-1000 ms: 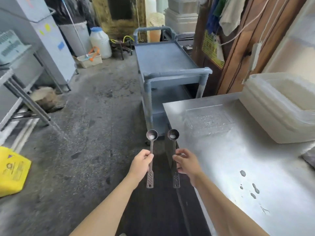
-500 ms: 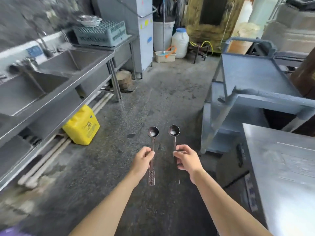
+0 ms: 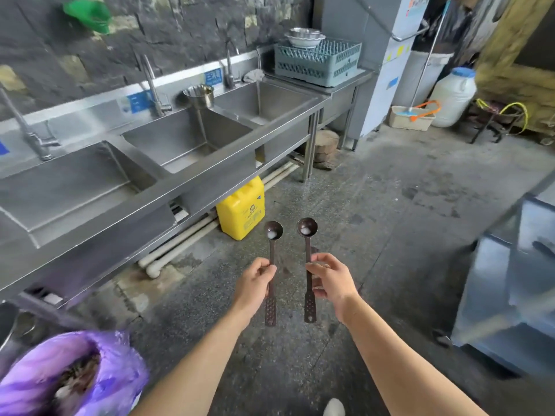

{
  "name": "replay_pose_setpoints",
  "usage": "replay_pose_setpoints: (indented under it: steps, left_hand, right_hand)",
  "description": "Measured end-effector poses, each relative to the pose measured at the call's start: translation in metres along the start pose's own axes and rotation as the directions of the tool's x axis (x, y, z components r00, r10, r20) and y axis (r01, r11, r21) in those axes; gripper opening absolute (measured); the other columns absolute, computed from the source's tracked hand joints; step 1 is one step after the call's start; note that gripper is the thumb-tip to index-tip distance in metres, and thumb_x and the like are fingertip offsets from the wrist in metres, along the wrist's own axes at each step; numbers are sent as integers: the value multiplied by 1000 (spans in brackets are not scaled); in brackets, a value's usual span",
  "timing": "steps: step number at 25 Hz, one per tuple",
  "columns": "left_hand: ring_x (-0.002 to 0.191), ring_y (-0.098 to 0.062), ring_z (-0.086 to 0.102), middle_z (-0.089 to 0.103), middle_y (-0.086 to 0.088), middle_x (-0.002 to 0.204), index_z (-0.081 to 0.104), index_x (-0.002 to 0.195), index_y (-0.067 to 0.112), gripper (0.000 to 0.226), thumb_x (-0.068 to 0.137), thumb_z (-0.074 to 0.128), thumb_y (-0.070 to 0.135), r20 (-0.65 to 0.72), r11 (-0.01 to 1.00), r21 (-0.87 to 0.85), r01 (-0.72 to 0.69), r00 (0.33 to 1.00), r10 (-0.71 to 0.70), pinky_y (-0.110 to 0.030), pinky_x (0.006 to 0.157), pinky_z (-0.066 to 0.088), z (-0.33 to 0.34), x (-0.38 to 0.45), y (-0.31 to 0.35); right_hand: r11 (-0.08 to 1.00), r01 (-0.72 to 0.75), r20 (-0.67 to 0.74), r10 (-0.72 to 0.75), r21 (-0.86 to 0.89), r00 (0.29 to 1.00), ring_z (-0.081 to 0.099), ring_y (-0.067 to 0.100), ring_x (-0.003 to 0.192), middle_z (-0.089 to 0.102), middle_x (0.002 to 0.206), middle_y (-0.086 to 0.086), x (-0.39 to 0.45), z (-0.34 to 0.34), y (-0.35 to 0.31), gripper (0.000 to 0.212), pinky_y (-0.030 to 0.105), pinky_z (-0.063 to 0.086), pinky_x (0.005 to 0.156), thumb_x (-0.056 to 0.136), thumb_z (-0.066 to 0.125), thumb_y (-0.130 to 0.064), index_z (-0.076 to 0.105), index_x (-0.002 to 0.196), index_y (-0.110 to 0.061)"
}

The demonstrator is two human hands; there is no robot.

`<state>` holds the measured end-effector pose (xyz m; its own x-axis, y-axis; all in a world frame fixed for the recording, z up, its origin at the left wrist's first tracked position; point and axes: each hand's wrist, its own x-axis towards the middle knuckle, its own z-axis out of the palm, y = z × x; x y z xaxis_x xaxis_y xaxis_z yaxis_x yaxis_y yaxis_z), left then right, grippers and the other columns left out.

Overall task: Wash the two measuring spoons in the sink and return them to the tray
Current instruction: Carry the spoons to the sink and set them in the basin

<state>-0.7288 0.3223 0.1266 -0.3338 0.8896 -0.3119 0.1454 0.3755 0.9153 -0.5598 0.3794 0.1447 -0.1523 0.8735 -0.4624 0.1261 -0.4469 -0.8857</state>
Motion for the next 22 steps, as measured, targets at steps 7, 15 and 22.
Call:
replay_pose_setpoints:
  steps: [7, 15, 22]
  left_hand:
    - [60, -11, 50, 53, 7, 72, 61, 86, 28, 11, 93, 57, 36, -212, 996, -79, 31, 976, -47, -7, 39, 35, -63, 69, 0]
    - [61, -3, 53, 59, 9, 78, 63, 94, 26, 13, 92, 57, 37, -454, 977, -206, 45, 880, -137, -10, 45, 39, -122, 150, 22]
    - [55, -5, 52, 60, 12, 65, 68, 89, 26, 7, 90, 62, 29, -653, 938, -345, 13, 715, -251, -25, 50, 37, -195, 179, 16]
  right_hand:
    - [997, -7, 217, 23, -77, 976, 48, 16, 53, 59, 75, 2, 95, 87, -38, 11, 24, 38, 51, 89, 62, -10, 63, 85, -21]
    - [981, 41, 444, 48, -190, 895, 48, 23, 61, 56, 78, 7, 200, 173, -111, 15, 27, 38, 54, 88, 62, -11, 61, 80, -23]
    - [947, 150, 601, 54, -284, 798, 52, 22, 63, 63, 81, 6, 240, 265, -144, 10, 24, 42, 50, 91, 64, -17, 64, 82, -22]
